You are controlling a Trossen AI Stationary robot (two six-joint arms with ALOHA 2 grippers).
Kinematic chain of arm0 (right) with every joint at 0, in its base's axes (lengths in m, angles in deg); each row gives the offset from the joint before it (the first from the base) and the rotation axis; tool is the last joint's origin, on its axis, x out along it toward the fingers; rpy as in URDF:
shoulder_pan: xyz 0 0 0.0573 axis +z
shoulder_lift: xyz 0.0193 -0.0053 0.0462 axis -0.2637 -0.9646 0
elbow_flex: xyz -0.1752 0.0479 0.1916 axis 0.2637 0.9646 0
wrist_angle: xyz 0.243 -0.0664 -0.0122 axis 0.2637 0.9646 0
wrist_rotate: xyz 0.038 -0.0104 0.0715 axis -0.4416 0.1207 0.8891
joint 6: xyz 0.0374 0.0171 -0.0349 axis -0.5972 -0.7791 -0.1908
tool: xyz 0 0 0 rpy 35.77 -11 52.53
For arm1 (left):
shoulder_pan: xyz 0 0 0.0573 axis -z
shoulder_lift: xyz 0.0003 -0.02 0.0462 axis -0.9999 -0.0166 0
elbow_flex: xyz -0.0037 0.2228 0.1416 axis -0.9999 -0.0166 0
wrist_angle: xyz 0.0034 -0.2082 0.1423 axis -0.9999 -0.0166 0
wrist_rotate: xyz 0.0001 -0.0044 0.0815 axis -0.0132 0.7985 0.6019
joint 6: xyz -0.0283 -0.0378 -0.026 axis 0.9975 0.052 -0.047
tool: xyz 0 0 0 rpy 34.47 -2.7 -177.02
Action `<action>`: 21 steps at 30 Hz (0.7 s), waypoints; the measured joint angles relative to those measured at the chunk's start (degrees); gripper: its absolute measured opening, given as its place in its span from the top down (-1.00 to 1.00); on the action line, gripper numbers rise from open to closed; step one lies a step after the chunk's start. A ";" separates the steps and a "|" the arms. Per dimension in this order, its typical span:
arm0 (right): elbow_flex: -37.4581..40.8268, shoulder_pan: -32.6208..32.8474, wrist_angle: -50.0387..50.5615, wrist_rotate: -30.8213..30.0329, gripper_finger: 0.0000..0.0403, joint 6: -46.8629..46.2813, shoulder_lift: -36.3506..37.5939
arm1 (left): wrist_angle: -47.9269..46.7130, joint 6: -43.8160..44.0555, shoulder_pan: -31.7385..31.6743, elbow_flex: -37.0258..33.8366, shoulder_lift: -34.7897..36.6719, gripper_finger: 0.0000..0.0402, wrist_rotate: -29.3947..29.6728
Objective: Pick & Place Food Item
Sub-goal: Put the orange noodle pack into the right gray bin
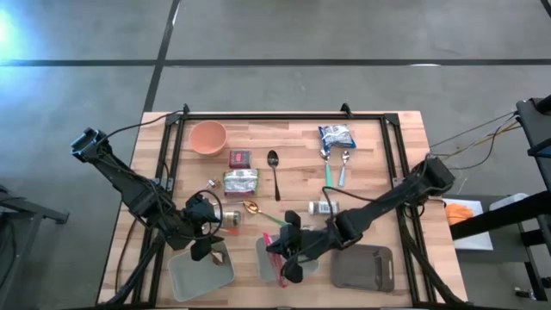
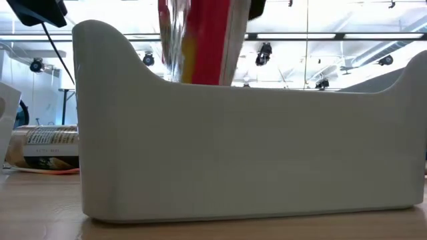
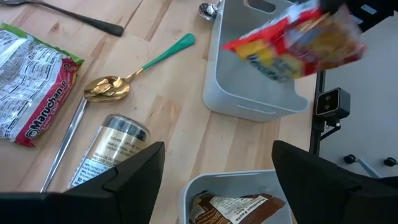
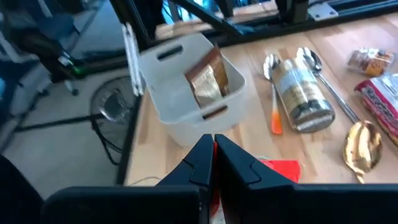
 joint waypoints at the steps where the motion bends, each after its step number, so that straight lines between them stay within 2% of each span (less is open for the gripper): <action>1: 0.00 0.15 -0.72 -0.53 0.96 0.73 -0.81 | 0.00 -0.20 0.00 0.00 0.00 -0.51 0.00; 10: -0.02 0.32 -5.77 -2.60 0.96 0.49 -4.54 | 0.02 -1.23 0.00 0.00 -0.02 -0.51 -0.26; 21: 0.00 1.03 -8.61 -6.61 0.96 3.75 -4.39 | 0.07 -1.99 -0.02 0.00 -0.02 -0.51 -0.32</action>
